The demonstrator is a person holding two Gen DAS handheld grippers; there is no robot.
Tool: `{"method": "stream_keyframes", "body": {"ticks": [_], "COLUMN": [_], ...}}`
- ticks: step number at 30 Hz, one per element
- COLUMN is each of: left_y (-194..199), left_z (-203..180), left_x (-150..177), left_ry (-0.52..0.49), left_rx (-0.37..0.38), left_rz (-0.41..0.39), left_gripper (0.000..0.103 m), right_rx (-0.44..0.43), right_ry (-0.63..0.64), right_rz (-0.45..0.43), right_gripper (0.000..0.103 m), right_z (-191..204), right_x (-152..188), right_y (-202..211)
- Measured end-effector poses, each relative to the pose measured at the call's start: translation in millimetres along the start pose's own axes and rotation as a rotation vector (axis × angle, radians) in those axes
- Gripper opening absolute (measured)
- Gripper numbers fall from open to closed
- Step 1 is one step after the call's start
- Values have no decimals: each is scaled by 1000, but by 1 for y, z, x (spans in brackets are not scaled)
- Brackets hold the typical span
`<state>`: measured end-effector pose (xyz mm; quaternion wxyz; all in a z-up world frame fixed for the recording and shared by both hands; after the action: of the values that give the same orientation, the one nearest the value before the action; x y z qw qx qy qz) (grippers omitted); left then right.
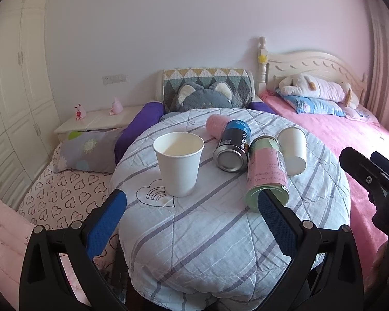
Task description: Flip cup upright
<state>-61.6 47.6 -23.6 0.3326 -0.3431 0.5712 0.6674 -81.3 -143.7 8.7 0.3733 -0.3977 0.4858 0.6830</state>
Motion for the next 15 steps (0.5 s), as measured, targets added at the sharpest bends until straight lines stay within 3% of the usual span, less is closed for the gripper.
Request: {"method": "stream_keyframes", "body": {"ticks": [15], "left_y": [-5], "left_z": [0], "left_x": [0], "left_ry": [3], "left_rx": [1], "left_rz": [12], "left_gripper": [103], "right_rx": [0], "right_ry": [-3], "right_rz": [26], "right_gripper": [103], "right_z": [0], "right_x": [3], "right_y": [-9]}}
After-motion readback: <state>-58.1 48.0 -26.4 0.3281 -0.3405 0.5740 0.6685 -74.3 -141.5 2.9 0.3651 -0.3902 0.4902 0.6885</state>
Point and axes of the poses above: each gripper's, at about its wrist camera, not at the fingertips, and y roughly against the way its jaws point, z to its left, x to its underside, the point moved 2 cm from there along -y, roughly the way its jaws point, and after that the axes turned 8 degrees about -x, right-handed, at the moved point
